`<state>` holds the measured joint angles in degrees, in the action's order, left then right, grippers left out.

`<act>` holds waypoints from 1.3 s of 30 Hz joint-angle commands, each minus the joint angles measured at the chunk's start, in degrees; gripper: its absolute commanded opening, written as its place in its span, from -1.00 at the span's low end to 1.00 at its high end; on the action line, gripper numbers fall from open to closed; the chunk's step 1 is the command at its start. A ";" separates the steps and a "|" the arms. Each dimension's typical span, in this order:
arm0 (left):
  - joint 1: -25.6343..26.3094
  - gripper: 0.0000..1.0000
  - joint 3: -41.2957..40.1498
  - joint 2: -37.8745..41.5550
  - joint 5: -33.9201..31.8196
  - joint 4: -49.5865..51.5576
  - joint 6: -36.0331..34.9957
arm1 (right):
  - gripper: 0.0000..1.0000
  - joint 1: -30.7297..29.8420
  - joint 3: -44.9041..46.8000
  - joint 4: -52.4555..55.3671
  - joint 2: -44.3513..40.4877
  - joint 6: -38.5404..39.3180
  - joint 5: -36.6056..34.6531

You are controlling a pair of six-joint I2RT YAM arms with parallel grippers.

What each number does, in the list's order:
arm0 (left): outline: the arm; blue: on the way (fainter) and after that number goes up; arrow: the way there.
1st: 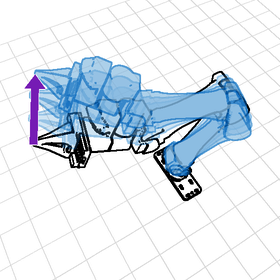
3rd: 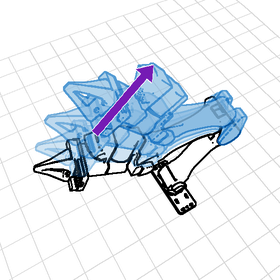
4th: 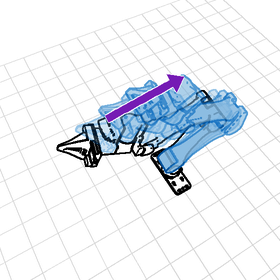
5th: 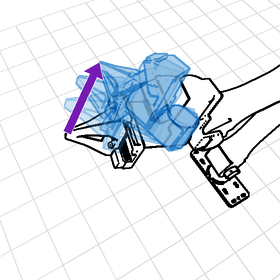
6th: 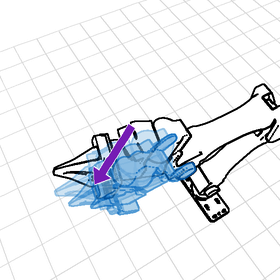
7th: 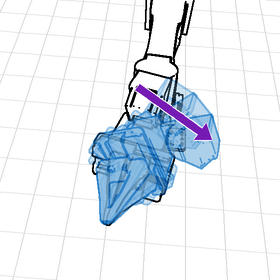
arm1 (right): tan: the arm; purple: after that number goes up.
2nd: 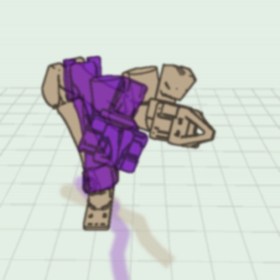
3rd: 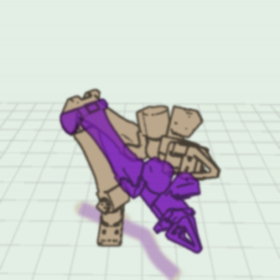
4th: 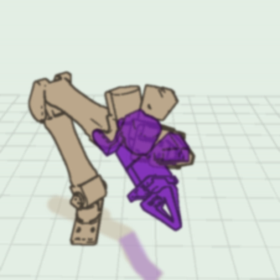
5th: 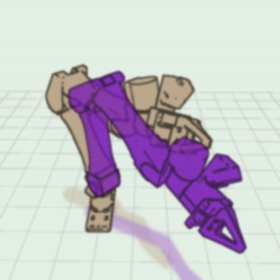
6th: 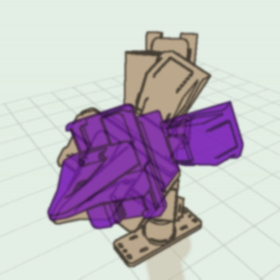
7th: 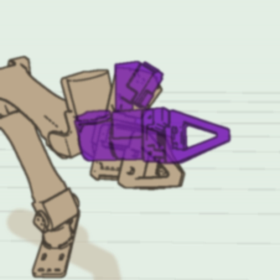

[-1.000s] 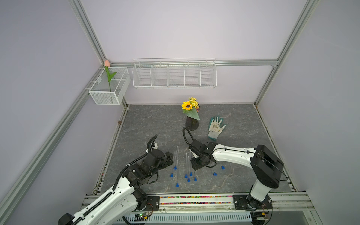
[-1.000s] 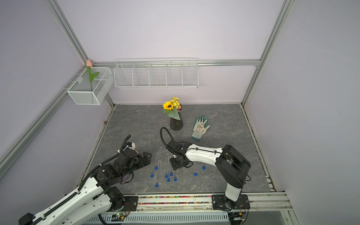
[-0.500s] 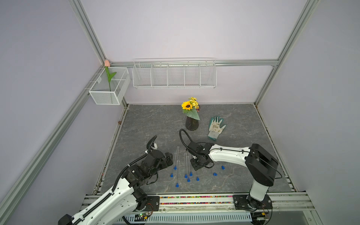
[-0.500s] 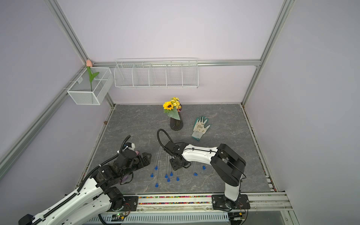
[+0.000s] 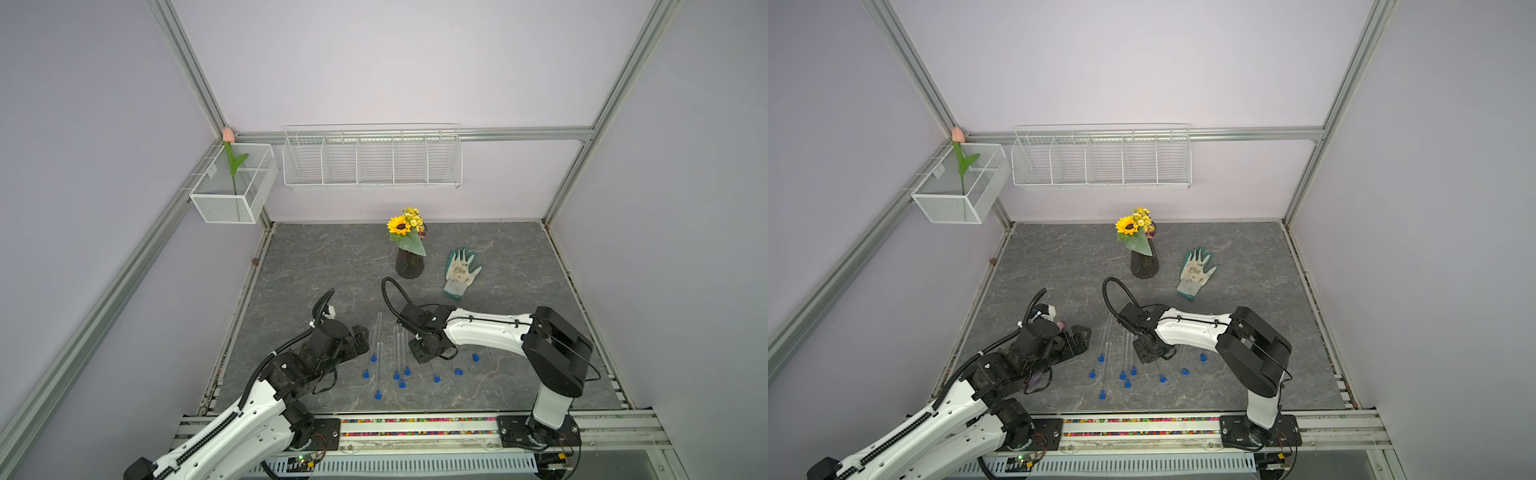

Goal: Remove stoppers from test tubes
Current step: Pick up the test tube at the center of the board.

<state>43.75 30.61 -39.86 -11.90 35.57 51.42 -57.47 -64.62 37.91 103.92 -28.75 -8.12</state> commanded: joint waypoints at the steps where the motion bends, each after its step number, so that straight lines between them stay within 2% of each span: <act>1: -0.34 0.99 0.50 0.50 0.04 1.28 0.28 | -0.56 0.10 0.47 0.99 -1.32 -1.00 0.25; 11: -0.43 0.99 1.29 -1.58 0.30 0.20 -0.01 | -0.61 1.38 2.07 -1.30 -5.76 -0.71 1.09; 15: -0.48 0.99 1.33 -4.60 2.54 -3.17 -1.32 | -0.62 2.27 3.91 -3.90 -9.33 1.01 1.71; 25: -0.50 0.99 6.61 -14.90 10.94 -9.63 -8.26 | -0.63 6.88 9.29 -12.32 -16.25 5.06 10.49; 32: -0.50 0.99 6.65 -17.32 15.56 -15.55 -9.71 | -0.64 12.43 13.81 -17.09 -20.57 5.29 17.56; 39: -0.64 0.99 9.10 -22.95 22.32 -18.77 -11.34 | -0.64 16.83 17.73 -22.08 -23.58 4.07 25.46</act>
<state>43.48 37.19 -61.60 7.22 19.46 41.60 -41.76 -48.16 19.25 81.91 -24.45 12.21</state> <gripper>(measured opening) 0.995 0.183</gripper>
